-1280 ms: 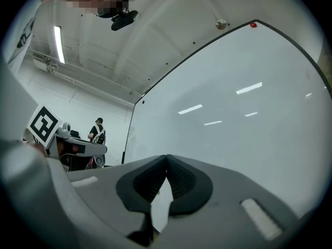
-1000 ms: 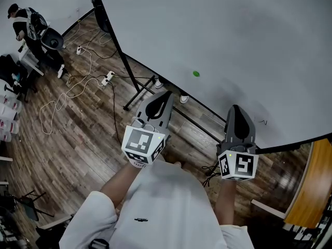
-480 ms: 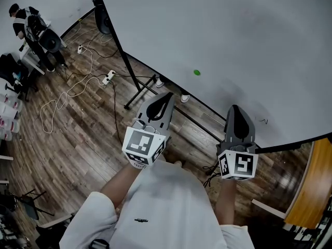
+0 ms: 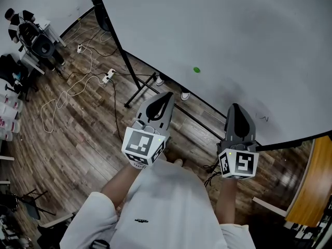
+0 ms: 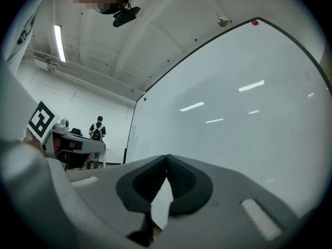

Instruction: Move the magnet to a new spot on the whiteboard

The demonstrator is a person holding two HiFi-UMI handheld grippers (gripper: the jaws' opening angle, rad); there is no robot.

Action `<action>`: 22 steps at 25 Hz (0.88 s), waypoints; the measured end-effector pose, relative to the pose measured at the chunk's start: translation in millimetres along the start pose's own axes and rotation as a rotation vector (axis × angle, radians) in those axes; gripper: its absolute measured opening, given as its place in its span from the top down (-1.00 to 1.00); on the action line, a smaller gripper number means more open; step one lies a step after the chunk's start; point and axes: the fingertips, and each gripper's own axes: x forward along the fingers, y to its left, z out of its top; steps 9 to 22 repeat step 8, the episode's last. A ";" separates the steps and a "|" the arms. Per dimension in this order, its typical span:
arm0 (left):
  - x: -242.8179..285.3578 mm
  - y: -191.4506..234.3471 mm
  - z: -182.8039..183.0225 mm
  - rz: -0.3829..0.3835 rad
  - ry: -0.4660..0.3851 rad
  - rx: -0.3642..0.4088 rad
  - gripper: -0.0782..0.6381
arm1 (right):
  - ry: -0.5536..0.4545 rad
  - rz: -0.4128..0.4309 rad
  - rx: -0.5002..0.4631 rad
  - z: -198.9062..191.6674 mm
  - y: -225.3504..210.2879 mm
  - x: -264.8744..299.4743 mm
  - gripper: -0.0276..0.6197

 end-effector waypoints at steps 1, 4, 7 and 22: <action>-0.7 -0.9 -0.8 -0.001 0.001 0.000 0.76 | -0.005 0.002 -0.001 3.4 1.4 0.0 0.90; -1.5 -0.1 -1.8 -0.001 0.003 -0.002 0.76 | -0.011 0.005 -0.004 7.2 3.5 1.2 0.90; 0.5 2.5 -1.3 0.002 0.003 -0.007 0.76 | -0.008 0.006 -0.009 8.4 3.6 5.0 0.90; 1.2 3.2 -1.3 0.004 0.003 -0.009 0.76 | -0.006 0.007 -0.011 8.6 3.5 6.1 0.90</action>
